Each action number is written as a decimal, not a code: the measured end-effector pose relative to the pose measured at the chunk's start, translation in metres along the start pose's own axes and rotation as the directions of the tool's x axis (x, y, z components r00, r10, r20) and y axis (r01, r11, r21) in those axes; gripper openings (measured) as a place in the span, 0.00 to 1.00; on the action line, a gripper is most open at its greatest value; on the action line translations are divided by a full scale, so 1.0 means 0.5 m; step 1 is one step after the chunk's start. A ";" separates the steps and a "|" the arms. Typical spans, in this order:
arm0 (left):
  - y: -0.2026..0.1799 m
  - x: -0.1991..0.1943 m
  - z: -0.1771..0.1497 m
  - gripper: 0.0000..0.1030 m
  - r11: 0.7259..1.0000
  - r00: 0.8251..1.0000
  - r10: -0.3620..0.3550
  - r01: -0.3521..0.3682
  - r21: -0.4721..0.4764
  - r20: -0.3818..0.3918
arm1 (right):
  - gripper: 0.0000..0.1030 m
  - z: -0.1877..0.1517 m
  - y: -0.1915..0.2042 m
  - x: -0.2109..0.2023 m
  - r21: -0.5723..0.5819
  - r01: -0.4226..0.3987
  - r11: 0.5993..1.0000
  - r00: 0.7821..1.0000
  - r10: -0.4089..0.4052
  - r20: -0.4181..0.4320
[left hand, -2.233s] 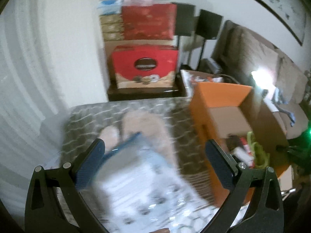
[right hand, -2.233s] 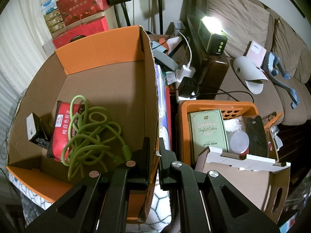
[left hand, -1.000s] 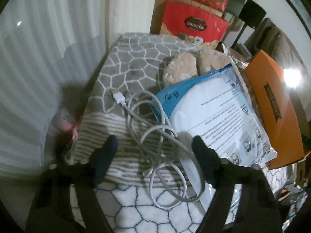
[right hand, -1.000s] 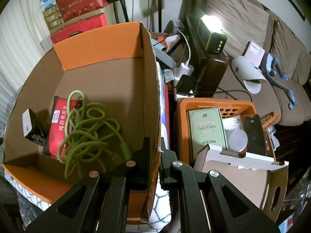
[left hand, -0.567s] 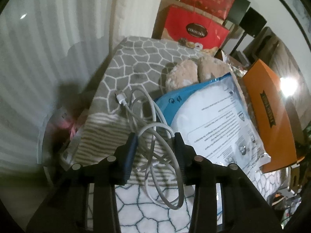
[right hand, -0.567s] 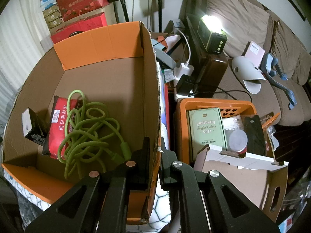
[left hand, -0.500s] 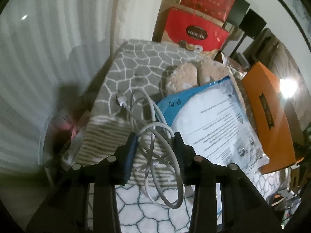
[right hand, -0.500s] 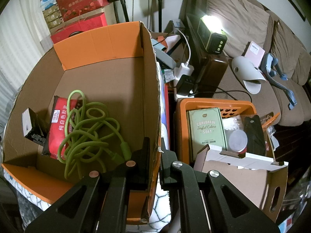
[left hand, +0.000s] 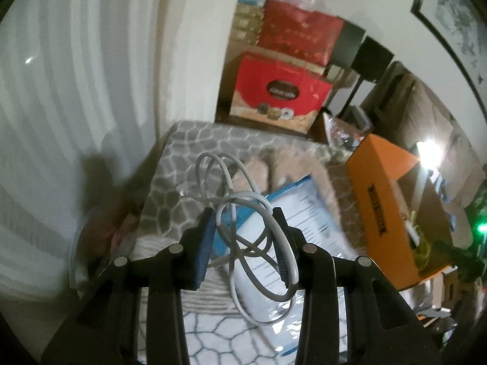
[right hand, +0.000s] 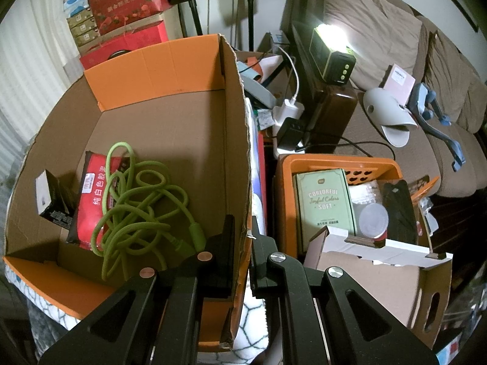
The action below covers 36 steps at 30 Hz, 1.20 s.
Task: Organize objects
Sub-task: 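Close the left gripper on the white cable and lift it, then carry the white cable with the left gripper and release it into the box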
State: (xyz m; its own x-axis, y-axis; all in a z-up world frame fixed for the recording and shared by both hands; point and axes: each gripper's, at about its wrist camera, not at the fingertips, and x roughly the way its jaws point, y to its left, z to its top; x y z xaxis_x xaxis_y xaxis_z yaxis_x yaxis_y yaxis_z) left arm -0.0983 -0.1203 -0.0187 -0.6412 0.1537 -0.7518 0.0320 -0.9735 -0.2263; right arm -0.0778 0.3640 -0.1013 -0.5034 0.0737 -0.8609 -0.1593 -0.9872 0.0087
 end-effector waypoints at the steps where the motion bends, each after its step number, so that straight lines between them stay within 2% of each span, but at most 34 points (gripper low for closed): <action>1: -0.011 -0.003 0.008 0.33 1.000 1.000 -0.005 0.005 0.009 0.006 | 0.07 0.000 0.000 0.000 0.001 -0.001 1.000 1.000 0.001 0.000; 11: -0.142 0.000 0.054 0.33 0.994 0.996 -0.082 0.080 0.077 0.018 | 0.07 0.000 0.000 0.000 0.000 0.000 1.000 1.000 0.000 0.000; 21: -0.299 0.017 0.091 0.33 0.963 0.974 -0.228 0.224 0.150 0.008 | 0.07 0.000 -0.001 0.000 0.000 -0.002 1.000 1.000 0.002 0.001; 28: -0.398 0.051 0.108 0.33 0.943 0.968 -0.252 0.249 0.221 -0.017 | 0.07 0.001 0.007 0.000 -0.002 -0.004 1.000 1.000 0.004 0.001; 36: -0.477 0.104 0.116 0.33 0.922 0.960 -0.275 0.278 0.270 -0.048 | 0.07 0.001 0.006 -0.002 -0.010 -0.008 1.000 1.000 0.008 0.002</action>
State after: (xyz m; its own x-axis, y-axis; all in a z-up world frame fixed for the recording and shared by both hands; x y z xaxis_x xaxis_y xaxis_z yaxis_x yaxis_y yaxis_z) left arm -0.1839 0.1101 0.0321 -0.5877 0.4237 -0.6892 -0.3559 -0.9004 -0.2501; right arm -0.0784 0.3608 -0.1002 -0.5068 0.0657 -0.8596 -0.1469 -0.9891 0.0110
